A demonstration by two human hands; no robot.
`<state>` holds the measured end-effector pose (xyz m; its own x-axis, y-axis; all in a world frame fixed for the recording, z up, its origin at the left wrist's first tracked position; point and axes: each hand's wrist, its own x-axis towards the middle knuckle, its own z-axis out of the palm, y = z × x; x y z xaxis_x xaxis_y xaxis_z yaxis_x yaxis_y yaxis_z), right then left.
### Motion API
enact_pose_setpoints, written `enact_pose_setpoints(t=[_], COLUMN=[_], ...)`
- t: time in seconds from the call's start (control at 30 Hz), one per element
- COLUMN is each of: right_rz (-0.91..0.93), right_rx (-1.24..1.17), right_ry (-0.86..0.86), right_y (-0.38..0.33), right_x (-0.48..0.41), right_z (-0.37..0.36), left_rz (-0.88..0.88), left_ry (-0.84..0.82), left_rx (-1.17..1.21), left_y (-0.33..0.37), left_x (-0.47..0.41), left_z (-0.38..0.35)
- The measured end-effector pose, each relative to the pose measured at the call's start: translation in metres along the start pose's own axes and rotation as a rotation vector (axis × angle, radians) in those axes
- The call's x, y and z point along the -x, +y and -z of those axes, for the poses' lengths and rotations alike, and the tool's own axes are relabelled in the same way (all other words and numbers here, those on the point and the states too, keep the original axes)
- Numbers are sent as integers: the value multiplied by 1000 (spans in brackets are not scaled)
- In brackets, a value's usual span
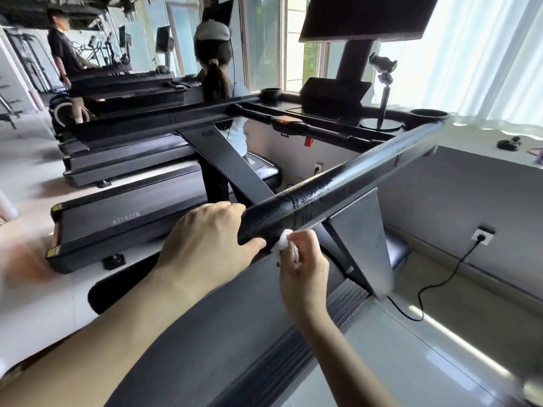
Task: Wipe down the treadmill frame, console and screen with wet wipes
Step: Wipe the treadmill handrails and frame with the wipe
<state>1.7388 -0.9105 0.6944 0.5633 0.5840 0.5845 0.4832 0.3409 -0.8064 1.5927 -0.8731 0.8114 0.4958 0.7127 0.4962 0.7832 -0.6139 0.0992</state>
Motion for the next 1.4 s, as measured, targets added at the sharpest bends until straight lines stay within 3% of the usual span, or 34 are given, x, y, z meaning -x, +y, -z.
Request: enact_pose_setpoints(t=[0.07, 0.13, 0.27, 0.33, 0.43, 0.53, 0.63, 0.7, 0.8, 0.9, 0.97, 1.07, 1.2, 1.27, 1.4], right_rz=[-6, -140, -458, -504, -295, 25, 201, 187, 27, -23, 23, 235, 425, 425, 232], right_rx=[20, -51, -457, -586, -476, -145, 37, 77, 19, -29, 17, 113, 231, 328, 449], right_ry=[65, 141, 267, 238, 89, -47, -71, 21, 175, 225, 197, 57, -74, -32, 67], right_y=[10, 21, 8, -7, -25, -20, -16, -12, -5, -13, -22, -30, -42, -43, -25], right_x=[-21, -40, -45, -33, -1, 9, -15, -36, -63, -61, -44, -24, -47, -66, -99], right_z=[9, 12, 4, -4, -11, -8, 3, 8, 12, 9, 2, -3, 2, 3, 15], left_rz=[4, 10, 13, 15, 14, 11, 11, 13, 14, 9, 10, 3, -12, -8, 10], left_ry=[-13, -17, -22, -25, -18, -16, -13, -16, -12, -5, -4, 4, -10, -14, -6], left_rx=[6, 11, 22, 18, 15, 28, 20, 16, 5, 10, 24, 45, 44, 33, 15], left_y=[0, 1, 2, 1, 1, 1, 0, 0, -1, -1, -1, -1, -2, -2, -1], left_x=[1, 1, 2, 1, 1, 1, 1, 2, 2, 2, 2, 1, 1, 2, 3], left_z=[1, 2, 3, 1, 2, 2, 2, 1, 0, -1, -1, -2, -1, 0, -1])
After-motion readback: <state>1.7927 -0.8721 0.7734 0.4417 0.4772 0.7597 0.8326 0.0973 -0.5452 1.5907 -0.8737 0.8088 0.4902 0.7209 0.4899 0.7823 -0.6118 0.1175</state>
